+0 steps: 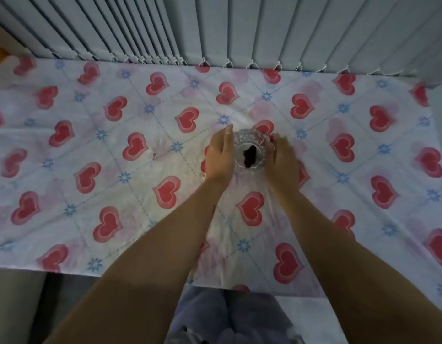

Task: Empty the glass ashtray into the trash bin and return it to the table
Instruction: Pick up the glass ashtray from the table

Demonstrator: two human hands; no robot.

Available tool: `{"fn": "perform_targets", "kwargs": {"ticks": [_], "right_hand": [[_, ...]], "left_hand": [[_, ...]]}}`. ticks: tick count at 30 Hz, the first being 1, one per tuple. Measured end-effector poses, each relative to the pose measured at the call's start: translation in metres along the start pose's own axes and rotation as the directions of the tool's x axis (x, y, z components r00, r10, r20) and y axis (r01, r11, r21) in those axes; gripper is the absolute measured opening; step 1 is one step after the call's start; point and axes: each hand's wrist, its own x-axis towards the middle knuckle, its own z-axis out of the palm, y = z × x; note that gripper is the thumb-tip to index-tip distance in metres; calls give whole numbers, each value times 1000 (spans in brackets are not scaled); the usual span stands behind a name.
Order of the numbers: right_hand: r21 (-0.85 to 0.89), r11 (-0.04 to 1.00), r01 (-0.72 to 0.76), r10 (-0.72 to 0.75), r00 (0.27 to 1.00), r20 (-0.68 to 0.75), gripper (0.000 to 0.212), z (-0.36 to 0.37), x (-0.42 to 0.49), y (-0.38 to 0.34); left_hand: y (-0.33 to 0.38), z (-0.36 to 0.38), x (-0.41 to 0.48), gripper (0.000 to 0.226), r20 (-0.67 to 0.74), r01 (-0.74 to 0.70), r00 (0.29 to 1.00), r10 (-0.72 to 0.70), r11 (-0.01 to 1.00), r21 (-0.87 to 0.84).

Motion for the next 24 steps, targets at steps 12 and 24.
{"fn": "perform_targets", "kwargs": {"ticks": [12, 24], "right_hand": [[-54, 998, 28, -32, 997, -67, 49, 7, -3, -3], [434, 900, -32, 62, 997, -55, 41, -8, -14, -31]], "left_hand": [[-13, 21, 5, 45, -3, 52, 999, -54, 983, -175], [22, 15, -9, 47, -12, 173, 983, -183, 946, -274]]}}
